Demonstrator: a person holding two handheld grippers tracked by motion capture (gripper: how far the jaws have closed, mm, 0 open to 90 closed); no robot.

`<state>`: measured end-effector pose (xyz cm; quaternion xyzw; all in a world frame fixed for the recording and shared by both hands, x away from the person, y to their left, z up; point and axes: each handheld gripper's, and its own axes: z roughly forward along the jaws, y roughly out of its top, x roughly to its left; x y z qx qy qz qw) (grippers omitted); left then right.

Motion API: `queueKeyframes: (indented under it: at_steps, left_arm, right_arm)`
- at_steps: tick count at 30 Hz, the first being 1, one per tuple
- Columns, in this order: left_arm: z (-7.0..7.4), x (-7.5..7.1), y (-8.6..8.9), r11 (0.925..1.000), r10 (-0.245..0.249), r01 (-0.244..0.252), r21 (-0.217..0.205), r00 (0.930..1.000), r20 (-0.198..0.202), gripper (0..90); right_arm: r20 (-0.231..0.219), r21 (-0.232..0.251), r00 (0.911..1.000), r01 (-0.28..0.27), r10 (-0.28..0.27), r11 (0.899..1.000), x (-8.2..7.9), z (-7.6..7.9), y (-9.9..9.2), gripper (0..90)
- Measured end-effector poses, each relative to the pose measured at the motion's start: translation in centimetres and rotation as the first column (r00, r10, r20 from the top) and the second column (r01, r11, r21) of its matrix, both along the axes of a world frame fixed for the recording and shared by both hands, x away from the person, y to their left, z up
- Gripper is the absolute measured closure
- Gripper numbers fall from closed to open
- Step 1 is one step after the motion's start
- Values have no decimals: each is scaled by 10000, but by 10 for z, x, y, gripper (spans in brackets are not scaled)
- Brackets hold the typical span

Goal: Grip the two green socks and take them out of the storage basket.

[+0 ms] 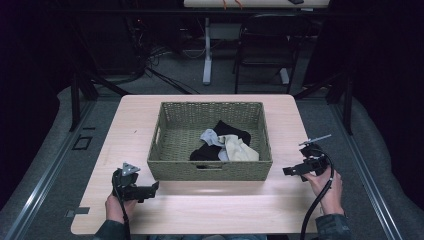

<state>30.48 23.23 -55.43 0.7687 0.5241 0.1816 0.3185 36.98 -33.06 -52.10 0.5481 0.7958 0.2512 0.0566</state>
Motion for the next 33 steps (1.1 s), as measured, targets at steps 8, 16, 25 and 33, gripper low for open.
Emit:
queueKeyframes:
  at_steps: [8,16,25,33]
  left_arm:
    - [2,1,13,9975,562,-551,-434,9981,245,0]
    - [-2,5,9,9987,497,-497,-114,9987,-62,2]
    - [-5,12,3,9994,348,-349,-85,9993,-120,2]
    - [-3,10,3,9992,393,-393,-109,9992,-3,1]
  right_arm:
    - [-166,72,9999,4,-3,10000,9,11,4,0]
    - [-213,-244,9994,-275,270,9993,23,26,3,0]
    - [96,-182,9994,-346,347,9992,30,56,3,9]
    - [160,-200,9991,-388,391,9990,40,80,4,8]
